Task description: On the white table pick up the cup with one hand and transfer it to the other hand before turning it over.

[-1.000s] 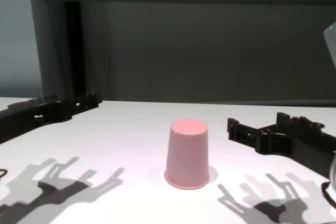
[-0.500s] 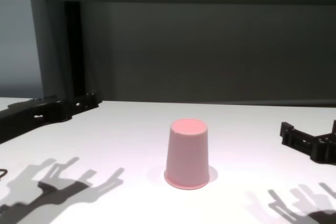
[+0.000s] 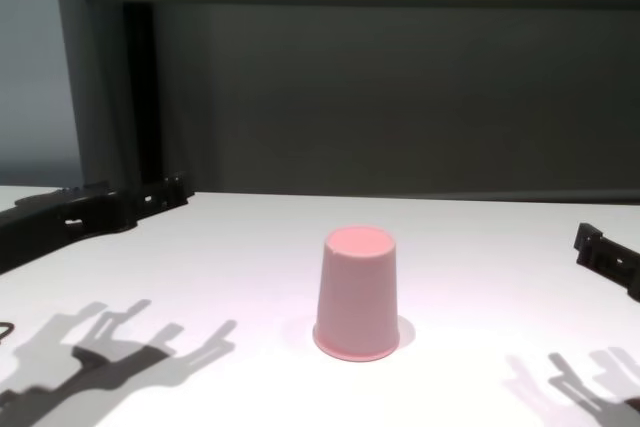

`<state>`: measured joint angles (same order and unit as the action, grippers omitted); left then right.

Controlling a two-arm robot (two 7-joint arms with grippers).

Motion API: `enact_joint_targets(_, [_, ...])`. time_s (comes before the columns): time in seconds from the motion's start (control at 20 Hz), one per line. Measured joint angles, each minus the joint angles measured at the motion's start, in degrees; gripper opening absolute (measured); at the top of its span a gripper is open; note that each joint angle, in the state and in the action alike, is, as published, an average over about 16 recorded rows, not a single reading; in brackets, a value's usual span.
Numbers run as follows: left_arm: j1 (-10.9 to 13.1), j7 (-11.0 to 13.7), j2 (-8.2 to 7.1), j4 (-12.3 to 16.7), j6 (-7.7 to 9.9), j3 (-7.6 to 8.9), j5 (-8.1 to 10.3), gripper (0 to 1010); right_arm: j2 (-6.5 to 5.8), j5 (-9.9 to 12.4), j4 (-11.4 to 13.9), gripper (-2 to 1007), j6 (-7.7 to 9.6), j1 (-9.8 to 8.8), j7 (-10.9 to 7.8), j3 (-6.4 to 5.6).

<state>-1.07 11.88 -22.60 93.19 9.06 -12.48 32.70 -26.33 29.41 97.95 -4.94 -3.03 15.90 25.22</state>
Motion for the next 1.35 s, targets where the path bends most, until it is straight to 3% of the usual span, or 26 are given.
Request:
enact_joint_targets(0.5, [0.0, 0.0, 0.0, 0.0, 0.0, 0.0, 0.0, 1001, 2.3, -1.09, -2.97, 1002, -1.28, 1.87, -1.07, -1.03])
enact_joint_targets(1.35, [0.0, 0.0, 0.0, 0.0, 0.0, 0.0, 0.0, 1001, 5.33, -3.14, -5.85, 1002, -0.31, 5.05, -3.49, -0.77])
